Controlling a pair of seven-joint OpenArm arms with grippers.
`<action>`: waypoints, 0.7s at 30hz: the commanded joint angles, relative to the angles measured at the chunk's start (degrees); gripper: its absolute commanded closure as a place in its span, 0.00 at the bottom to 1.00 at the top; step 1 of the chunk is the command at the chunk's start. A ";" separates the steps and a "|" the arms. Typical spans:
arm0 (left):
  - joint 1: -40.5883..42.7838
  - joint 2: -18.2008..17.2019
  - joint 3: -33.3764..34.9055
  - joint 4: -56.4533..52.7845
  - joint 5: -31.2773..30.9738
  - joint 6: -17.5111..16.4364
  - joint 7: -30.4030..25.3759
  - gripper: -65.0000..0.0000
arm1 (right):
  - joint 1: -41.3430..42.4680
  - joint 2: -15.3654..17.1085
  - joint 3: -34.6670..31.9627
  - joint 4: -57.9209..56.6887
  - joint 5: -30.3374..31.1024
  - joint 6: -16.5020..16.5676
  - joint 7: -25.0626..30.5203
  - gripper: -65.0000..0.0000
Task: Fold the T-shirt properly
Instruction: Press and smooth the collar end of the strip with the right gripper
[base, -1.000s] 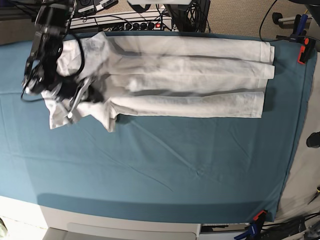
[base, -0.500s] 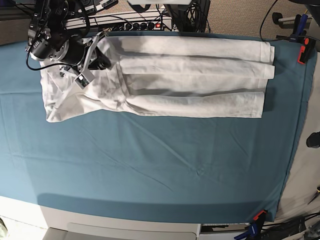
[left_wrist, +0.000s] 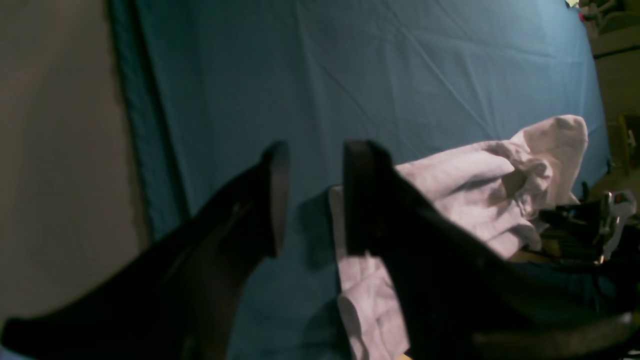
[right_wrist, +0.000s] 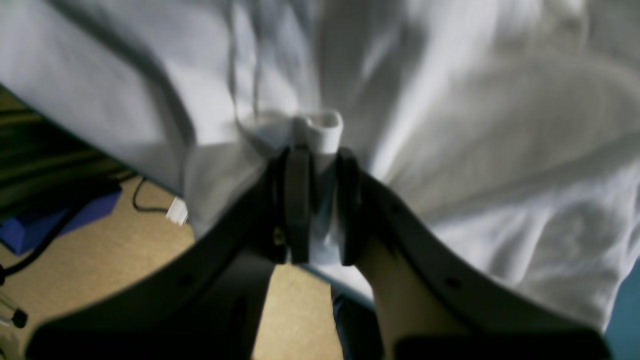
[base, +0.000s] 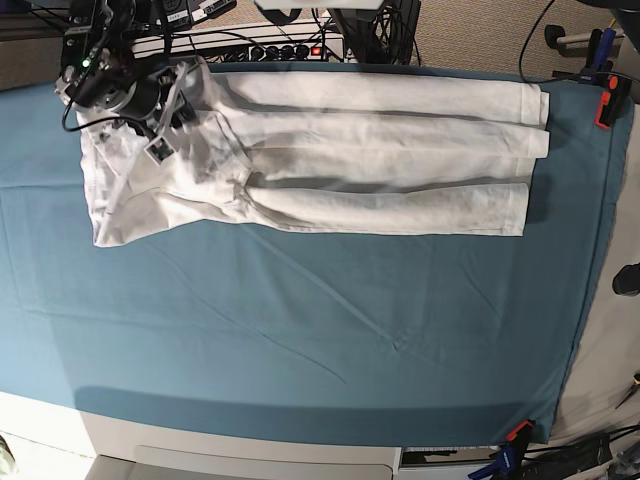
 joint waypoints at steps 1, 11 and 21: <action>-1.20 -1.75 -0.48 0.79 -1.54 -0.22 -0.60 0.74 | -0.26 0.66 0.28 1.01 -0.55 -0.31 0.85 0.85; -1.20 -1.75 -0.48 0.79 -1.54 -0.22 -0.60 0.74 | -0.26 0.63 2.91 6.62 0.98 -1.33 7.56 0.85; -1.20 -1.73 -0.48 0.79 -1.54 -0.24 -0.60 0.74 | 6.29 -6.58 5.60 10.62 -6.27 -11.80 17.07 1.00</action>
